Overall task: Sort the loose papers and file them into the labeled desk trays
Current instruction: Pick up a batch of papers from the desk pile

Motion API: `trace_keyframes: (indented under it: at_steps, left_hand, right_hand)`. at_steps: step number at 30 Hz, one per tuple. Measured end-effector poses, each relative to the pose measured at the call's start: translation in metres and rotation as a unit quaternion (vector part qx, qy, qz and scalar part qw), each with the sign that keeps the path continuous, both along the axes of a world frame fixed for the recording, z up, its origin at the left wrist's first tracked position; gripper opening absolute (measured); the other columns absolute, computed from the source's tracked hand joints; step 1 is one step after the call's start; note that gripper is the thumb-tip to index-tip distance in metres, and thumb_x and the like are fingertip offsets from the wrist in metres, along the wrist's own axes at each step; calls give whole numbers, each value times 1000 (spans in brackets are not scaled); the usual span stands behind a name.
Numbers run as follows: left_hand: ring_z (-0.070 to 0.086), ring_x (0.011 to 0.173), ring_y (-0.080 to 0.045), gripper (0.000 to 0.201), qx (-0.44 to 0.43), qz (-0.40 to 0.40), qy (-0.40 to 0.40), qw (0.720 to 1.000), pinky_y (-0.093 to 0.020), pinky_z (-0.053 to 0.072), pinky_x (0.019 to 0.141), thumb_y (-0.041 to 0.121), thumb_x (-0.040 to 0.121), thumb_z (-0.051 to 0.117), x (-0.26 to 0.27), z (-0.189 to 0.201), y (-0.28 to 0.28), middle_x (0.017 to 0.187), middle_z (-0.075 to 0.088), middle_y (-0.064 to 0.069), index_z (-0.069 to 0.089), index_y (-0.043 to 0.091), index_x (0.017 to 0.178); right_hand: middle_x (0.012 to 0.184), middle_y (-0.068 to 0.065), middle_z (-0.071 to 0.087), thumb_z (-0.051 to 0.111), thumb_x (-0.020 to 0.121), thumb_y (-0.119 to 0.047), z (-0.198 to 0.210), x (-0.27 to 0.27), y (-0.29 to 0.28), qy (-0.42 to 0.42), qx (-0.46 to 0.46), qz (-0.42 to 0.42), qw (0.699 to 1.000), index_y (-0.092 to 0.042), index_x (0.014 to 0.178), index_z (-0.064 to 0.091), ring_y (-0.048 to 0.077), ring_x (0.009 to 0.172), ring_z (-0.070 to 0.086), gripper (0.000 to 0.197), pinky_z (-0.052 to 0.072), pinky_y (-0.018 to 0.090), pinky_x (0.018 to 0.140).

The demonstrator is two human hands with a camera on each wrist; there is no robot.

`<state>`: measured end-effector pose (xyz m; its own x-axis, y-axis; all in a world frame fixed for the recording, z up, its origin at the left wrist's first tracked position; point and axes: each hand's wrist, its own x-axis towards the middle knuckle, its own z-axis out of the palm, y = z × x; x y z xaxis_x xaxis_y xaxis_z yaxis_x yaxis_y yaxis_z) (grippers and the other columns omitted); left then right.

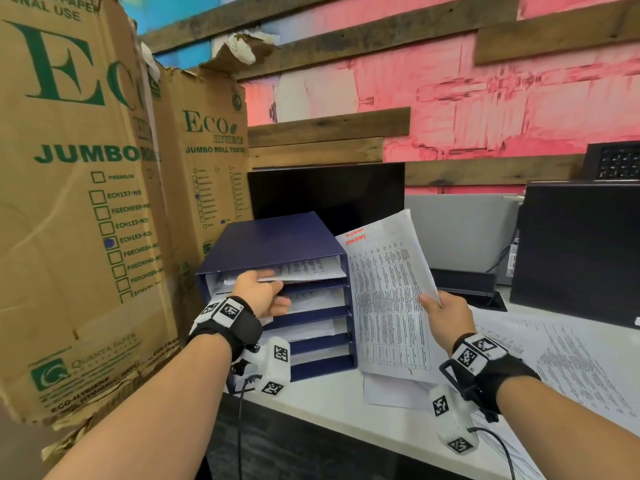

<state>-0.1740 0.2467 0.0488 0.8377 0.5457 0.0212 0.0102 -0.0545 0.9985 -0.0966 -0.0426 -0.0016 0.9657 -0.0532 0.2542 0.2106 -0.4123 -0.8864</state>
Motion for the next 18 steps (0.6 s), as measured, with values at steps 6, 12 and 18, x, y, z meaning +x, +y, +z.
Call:
trace_keyframes:
  at_steps: [6,12,18]
  left_hand:
    - [64,54,-21,16,-98,16,-42,994,-40,57,51,0,96,46,5,5,2,95,54,-13,37,12,100]
    - [68,81,-29,26,-94,-5,-39,995,-32,59,58,13,89,65,6,2,5,104,58,-10,53,2,109]
    - [48,116,-27,23,-110,-16,-56,992,-38,44,98,3,88,60,6,9,0,121,49,-10,58,3,111]
  right_hand:
    - [85,16,66,52,96,-25,2,2,-7,-4,-4,-4,1000,-1,103,66,27,77,58,28,48,37,77]
    - [85,13,67,51,97,-26,0,-3,-9,1,-4,7,1000,-4,107,65,28,81,62,29,49,34,76]
    - [82,11,65,52,96,-26,7,-10,-22,-1,12,14,1000,-2,108,65,23,74,59,31,50,36,76]
